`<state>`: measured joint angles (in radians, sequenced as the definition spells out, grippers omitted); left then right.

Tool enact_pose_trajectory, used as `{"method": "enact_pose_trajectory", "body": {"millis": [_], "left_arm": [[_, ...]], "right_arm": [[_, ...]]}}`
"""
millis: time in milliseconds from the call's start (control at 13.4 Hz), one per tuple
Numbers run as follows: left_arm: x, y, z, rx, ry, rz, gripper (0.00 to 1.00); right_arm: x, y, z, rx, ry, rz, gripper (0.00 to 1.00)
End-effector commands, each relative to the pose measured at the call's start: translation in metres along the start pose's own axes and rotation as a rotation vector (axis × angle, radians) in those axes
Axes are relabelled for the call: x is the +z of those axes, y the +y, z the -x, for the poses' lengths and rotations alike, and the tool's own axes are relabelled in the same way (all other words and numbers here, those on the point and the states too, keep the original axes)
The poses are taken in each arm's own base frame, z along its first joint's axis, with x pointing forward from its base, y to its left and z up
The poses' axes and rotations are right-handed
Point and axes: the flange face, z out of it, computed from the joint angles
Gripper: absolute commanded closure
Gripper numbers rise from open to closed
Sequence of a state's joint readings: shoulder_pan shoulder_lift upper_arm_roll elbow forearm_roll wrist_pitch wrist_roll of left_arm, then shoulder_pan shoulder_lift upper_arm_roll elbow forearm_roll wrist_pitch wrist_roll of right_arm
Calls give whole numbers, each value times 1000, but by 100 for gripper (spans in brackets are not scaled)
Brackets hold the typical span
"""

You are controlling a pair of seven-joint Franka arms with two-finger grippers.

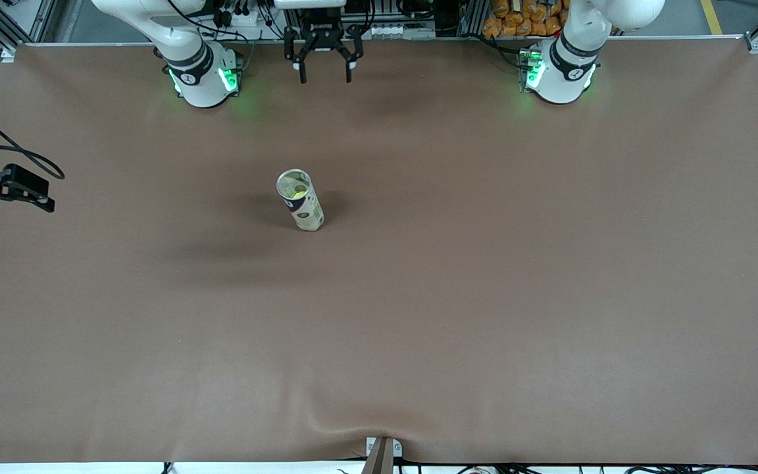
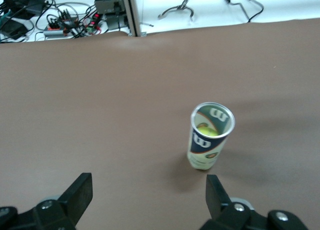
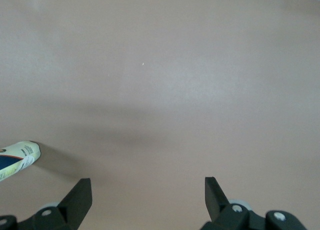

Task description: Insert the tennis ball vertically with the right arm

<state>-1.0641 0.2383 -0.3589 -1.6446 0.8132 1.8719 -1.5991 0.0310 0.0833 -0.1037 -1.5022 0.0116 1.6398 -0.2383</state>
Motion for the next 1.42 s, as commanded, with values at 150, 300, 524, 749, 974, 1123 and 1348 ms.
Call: {"method": "enact_pose_trajectory", "body": {"millis": [150, 300, 524, 749, 974, 1123, 1348], "left_arm": [[-28, -55, -68, -29, -137, 1, 0], [-36, -74, -92, -89, -192, 17, 0], [-32, -110, -120, -142, -243, -61, 0], [-29, -161, -172, -206, -306, -46, 0], [-10, -220, -222, -316, -342, -75, 0], [1, -261, -248, -377, -366, -111, 0], [16, -332, -296, -368, -419, -118, 0]], "right_arm": [[-50, -7, 4, -11, 69, 25, 0], [-48, -25, 1, -42, 59, 14, 0], [-46, -26, 0, -45, 50, 24, 0], [-47, -25, 0, -44, 53, 26, 0], [-47, -25, 0, -50, 53, 25, 0], [-47, -25, 0, -47, 53, 26, 0], [-47, -25, 0, -45, 56, 25, 0]]}}
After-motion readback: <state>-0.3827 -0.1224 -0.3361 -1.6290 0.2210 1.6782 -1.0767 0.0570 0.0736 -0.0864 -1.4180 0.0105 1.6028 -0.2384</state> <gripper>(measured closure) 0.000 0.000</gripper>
